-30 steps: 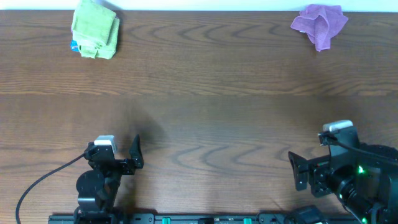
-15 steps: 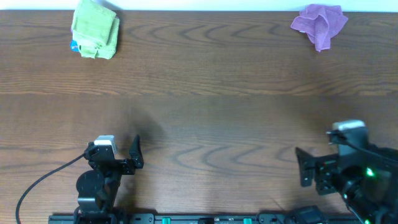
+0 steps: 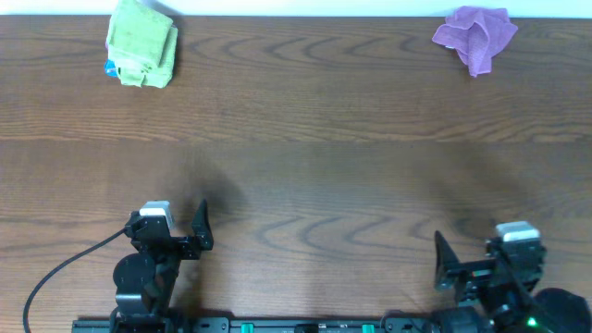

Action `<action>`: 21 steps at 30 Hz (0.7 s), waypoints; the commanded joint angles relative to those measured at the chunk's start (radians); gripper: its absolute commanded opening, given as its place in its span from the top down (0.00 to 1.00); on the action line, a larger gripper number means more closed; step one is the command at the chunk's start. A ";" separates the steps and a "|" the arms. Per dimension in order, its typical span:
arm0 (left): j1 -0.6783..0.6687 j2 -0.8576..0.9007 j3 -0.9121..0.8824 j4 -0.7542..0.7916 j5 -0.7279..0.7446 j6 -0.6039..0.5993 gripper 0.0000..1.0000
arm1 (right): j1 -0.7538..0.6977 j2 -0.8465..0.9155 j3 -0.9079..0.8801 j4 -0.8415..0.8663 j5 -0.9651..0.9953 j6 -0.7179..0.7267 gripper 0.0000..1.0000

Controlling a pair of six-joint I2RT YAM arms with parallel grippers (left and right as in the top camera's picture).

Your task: Fold the cloth

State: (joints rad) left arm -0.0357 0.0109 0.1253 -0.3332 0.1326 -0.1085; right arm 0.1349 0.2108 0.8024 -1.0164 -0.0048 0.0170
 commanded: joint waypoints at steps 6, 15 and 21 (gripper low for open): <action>-0.002 -0.006 -0.023 -0.006 -0.010 -0.011 0.05 | 0.043 -0.167 -0.279 0.117 -0.030 -0.010 0.01; -0.002 -0.006 -0.023 -0.006 -0.010 -0.011 0.05 | 0.056 -0.205 -0.438 0.153 -0.029 -0.011 0.01; -0.002 -0.006 -0.023 -0.006 -0.010 -0.011 0.05 | 0.056 -0.205 -0.520 0.153 -0.029 -0.011 0.01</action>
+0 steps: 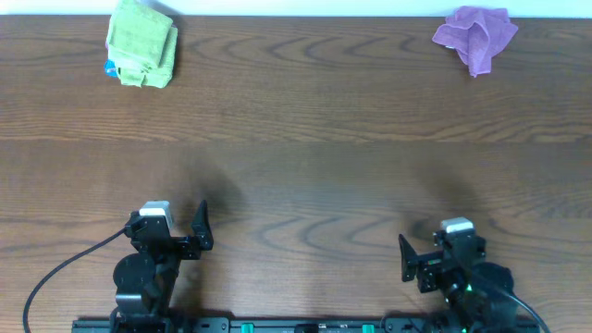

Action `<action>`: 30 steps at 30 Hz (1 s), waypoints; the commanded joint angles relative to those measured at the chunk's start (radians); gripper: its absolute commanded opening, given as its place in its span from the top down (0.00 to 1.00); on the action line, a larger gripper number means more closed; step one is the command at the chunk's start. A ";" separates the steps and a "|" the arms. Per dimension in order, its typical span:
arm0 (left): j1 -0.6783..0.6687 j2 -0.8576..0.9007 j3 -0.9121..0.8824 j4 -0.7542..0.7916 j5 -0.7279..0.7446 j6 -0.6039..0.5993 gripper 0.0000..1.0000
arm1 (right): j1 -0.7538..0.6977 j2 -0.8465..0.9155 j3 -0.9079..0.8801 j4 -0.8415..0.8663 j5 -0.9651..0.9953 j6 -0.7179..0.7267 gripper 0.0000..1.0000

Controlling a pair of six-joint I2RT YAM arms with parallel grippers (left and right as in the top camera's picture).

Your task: Fold the cloth

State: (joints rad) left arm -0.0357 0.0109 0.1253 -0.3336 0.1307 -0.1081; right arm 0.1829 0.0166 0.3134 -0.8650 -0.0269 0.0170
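A crumpled purple cloth (476, 35) lies at the far right edge of the wooden table (305, 166). My left gripper (201, 227) rests near the front left, far from the cloth. Its fingers show as one dark blade with no gap and nothing in them. My right gripper (405, 258) sits near the front edge right of centre, also shut and empty, well short of the purple cloth.
A folded green cloth (141, 43) lies at the far left corner, with a bit of blue showing under it. A black cable (65, 268) curves off the left arm's base toward the front left.
The right arm has moved left along the front edge, its gripper now closer to the table's middle. The left arm and both cloths are where they were.
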 commanded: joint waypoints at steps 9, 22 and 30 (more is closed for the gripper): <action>-0.002 -0.006 -0.023 -0.005 -0.008 -0.011 0.05 | 0.008 -0.011 -0.121 0.013 -0.007 -0.011 0.01; -0.002 -0.006 -0.023 -0.005 -0.008 -0.011 0.05 | 0.008 -0.011 -0.121 0.013 -0.007 -0.011 0.01; -0.002 -0.006 -0.023 -0.005 -0.008 -0.011 0.05 | 0.008 -0.011 -0.121 0.013 -0.007 -0.011 0.01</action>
